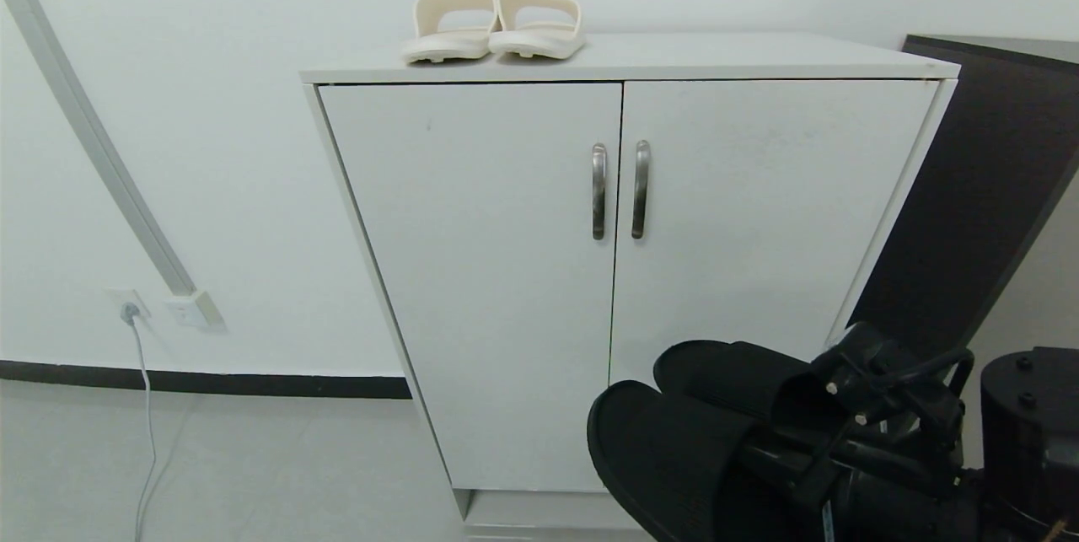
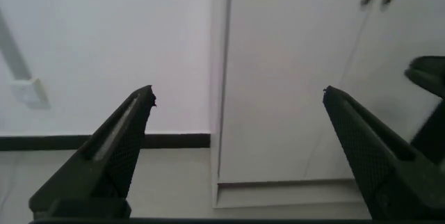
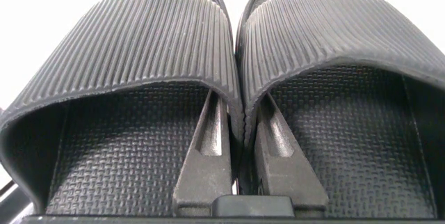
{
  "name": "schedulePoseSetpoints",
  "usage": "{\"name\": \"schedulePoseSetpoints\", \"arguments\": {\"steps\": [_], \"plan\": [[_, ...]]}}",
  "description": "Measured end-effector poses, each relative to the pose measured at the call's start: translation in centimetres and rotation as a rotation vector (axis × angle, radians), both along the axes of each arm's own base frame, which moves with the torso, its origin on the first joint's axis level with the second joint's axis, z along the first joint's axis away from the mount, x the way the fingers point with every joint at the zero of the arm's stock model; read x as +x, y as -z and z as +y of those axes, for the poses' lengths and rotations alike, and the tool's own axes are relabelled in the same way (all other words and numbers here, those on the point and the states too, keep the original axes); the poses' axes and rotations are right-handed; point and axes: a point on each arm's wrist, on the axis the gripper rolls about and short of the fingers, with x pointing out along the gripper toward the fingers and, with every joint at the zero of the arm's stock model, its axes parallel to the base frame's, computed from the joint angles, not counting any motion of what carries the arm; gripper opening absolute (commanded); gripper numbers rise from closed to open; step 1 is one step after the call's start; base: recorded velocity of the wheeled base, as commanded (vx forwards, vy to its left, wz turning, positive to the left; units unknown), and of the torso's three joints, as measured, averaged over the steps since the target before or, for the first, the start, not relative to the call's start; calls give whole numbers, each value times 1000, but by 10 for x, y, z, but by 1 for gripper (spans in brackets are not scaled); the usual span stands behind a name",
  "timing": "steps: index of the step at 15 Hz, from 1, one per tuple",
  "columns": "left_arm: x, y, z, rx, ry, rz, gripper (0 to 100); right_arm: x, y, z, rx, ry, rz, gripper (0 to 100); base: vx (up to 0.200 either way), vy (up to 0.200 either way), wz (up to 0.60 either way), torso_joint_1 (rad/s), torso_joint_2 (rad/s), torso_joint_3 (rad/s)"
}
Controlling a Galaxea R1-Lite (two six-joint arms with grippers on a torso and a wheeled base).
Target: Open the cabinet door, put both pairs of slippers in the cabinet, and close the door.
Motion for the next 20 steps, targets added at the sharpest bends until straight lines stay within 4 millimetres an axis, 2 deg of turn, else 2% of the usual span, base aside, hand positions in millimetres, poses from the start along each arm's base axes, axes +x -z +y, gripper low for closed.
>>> {"name": "schedulePoseSetpoints", "arguments": {"steps": [4, 6, 8, 13, 16, 20], "plan": [[22, -18, -3, 44, 148, 69, 100, -2, 2, 1, -4, -13, 6, 0, 0, 0, 0, 0, 0, 0], [34, -31, -8, 39, 347, 67, 100, -4, 2, 2, -6, -25, 8, 0, 0, 0, 0, 0, 0, 0], [47, -41, -10, 29, 444, 85, 100, -5, 3, 3, -9, -30, 9, 0, 0, 0, 0, 0, 0, 0], [98, -74, -24, -46, 644, 134, 100, -4, 6, 5, -16, -32, 20, 0, 0, 0, 0, 0, 0, 0], [138, -95, -49, -52, 705, 150, 100, -2, 10, 6, -27, -18, 33, 0, 0, 0, 0, 0, 0, 0], [184, -117, -102, -68, 806, 144, 100, 4, 12, 5, -34, 5, 38, 0, 0, 0, 0, 0, 0, 0]]}}
